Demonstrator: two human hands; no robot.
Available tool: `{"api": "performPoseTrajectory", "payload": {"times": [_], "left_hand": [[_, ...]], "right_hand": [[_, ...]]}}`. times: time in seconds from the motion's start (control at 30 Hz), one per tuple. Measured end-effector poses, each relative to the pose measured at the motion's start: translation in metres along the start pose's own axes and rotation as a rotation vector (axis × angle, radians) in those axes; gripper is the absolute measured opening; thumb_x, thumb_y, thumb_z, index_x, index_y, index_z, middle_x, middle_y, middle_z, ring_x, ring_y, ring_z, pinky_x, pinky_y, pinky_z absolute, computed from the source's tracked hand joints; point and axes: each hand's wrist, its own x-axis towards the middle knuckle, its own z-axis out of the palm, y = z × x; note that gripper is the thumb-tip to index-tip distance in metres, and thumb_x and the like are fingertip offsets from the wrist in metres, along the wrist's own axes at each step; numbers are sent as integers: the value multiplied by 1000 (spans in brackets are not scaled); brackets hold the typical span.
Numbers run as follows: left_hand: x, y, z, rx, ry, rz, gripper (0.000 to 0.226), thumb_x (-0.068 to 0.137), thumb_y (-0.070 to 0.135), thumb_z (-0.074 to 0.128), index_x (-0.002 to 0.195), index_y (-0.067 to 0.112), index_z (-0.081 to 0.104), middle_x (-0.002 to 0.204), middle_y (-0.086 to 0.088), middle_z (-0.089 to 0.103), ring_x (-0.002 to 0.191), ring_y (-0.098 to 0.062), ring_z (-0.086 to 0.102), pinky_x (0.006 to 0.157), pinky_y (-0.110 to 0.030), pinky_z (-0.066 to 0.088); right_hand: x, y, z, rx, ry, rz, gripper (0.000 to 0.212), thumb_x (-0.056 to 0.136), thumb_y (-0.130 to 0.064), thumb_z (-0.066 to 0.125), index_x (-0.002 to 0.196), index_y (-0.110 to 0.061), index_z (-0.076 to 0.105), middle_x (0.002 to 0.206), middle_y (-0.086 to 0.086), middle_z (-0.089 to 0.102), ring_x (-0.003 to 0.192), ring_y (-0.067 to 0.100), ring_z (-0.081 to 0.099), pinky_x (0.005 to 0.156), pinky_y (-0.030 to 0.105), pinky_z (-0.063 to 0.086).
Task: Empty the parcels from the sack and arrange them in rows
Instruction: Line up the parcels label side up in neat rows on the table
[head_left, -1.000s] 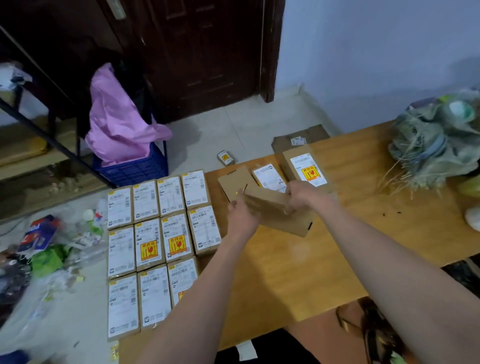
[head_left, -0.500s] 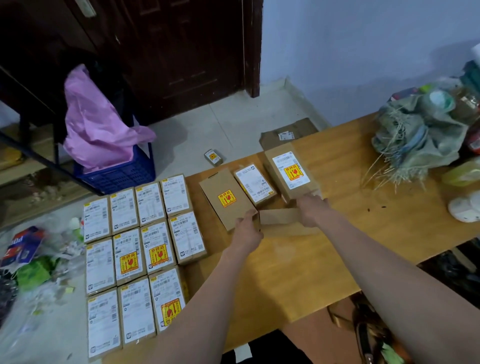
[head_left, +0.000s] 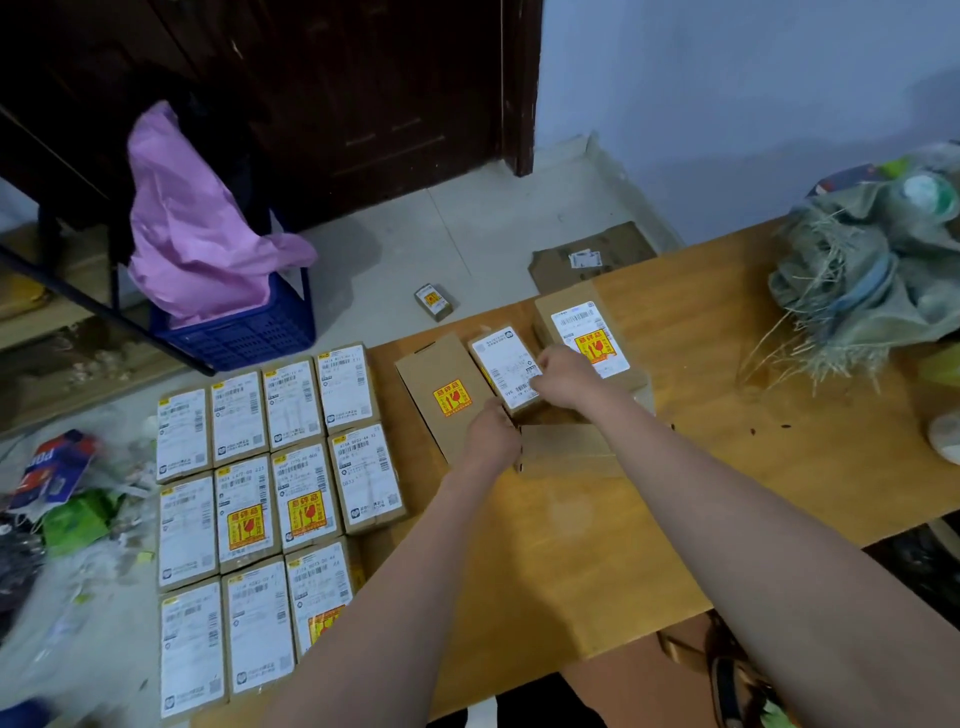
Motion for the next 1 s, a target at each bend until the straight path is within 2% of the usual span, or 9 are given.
{"api": "performPoseTrajectory", "payload": {"times": [0.07, 0.17, 0.33, 0.53, 0.67, 0.73, 0.87, 0.93, 1.0], "left_hand": [[12, 8, -2, -59, 22, -22, 58, 92, -3, 39, 148, 12, 35, 143, -10, 50, 122, -30, 52, 91, -36, 51], [26, 18, 0, -145, 36, -45, 59, 91, -5, 38, 147, 12, 36, 134, -11, 56, 104, -31, 59, 70, -31, 51], [47, 19, 2, -265, 37, -92, 41, 94, 2, 39, 131, 14, 53, 124, -7, 62, 94, -24, 56, 74, -33, 46], [58, 15, 1, -401, 58, -148, 42, 91, -7, 42, 128, 10, 49, 121, -3, 60, 107, -27, 58, 70, -30, 48], [59, 12, -6, -441, 73, -129, 39, 89, -4, 47, 123, 11, 60, 124, -4, 66, 105, -24, 65, 62, -22, 49], [54, 13, -12, -521, 77, -114, 30, 93, 0, 51, 119, 12, 57, 120, -4, 69, 100, -19, 67, 57, -18, 50], [38, 19, -27, -671, 72, -92, 28, 97, 2, 51, 119, 15, 40, 120, -8, 65, 103, -20, 66, 74, -28, 56], [28, 19, -35, -728, 69, -71, 28, 95, 2, 55, 113, 16, 38, 119, -7, 64, 106, -22, 65, 75, -28, 56], [21, 11, -43, -788, 66, -61, 36, 93, 3, 61, 117, 15, 37, 119, -6, 62, 107, -21, 65, 81, -31, 58]], "right_hand": [[14, -5, 9, -42, -81, 6, 26, 92, -11, 54, 116, -5, 58, 114, 11, 64, 98, 29, 61, 72, 30, 46], [29, -8, 17, -72, -116, 52, 31, 90, -12, 54, 120, -7, 56, 116, 12, 64, 97, 29, 62, 72, 31, 49], [45, -12, 25, -50, -157, 77, 34, 92, -8, 52, 126, -6, 56, 122, 13, 64, 94, 26, 60, 69, 29, 43], [50, -9, 27, 30, -74, 153, 28, 93, -7, 54, 121, -5, 56, 126, 15, 62, 108, 30, 62, 72, 30, 46], [45, -15, 20, 141, 5, 136, 9, 91, -7, 54, 100, -8, 54, 116, 14, 66, 88, 26, 61, 61, 28, 44], [40, -20, 15, 215, 68, 128, 15, 87, -9, 55, 102, -10, 53, 109, 12, 65, 88, 26, 58, 58, 29, 43], [28, -27, 9, 290, 167, 108, 32, 78, -23, 61, 107, -26, 48, 104, -2, 58, 114, 30, 47, 93, 43, 37], [19, -31, 6, 291, 160, 67, 41, 75, -32, 70, 109, -35, 47, 108, -6, 58, 118, 28, 42, 97, 46, 30], [7, -38, 2, 349, 98, -15, 49, 72, -31, 78, 112, -37, 49, 114, -7, 59, 116, 22, 46, 95, 42, 38]]}}
